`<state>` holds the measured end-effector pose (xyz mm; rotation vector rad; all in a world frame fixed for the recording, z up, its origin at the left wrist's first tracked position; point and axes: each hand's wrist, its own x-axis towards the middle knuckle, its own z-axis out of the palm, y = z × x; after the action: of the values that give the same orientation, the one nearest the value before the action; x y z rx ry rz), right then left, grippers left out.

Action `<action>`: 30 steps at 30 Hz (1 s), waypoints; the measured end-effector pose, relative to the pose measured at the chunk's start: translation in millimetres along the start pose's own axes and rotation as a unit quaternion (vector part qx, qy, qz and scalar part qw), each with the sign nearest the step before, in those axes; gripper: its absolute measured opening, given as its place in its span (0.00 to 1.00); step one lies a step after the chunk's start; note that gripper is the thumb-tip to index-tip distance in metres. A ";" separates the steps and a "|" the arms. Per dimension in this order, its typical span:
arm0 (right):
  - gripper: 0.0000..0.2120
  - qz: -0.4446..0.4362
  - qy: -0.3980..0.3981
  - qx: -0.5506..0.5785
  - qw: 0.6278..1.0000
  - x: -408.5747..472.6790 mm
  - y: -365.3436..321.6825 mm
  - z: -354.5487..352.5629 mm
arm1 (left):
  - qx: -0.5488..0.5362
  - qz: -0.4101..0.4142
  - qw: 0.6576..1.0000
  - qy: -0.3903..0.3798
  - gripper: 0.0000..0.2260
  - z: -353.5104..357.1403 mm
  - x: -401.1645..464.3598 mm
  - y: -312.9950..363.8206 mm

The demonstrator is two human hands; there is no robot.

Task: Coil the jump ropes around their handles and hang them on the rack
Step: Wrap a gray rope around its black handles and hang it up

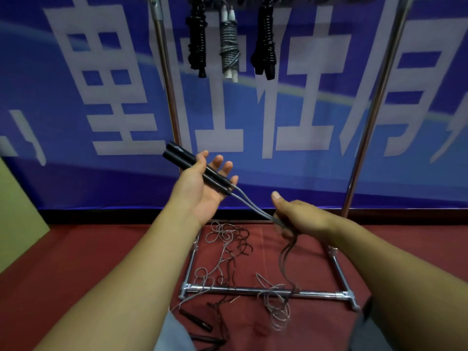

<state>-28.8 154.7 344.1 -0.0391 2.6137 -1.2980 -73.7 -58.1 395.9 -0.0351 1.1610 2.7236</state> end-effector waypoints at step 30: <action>0.04 -0.178 0.221 0.040 0.958 5.2 -24.1 7.5 | 0.531 -0.135 0.813 -0.198 0.09 -20.4 -36.4 -9.6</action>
<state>-34.1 133.5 357.7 -0.2433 3.0254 -1.6999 -37.2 -71.9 378.2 0.4483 2.1025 1.4131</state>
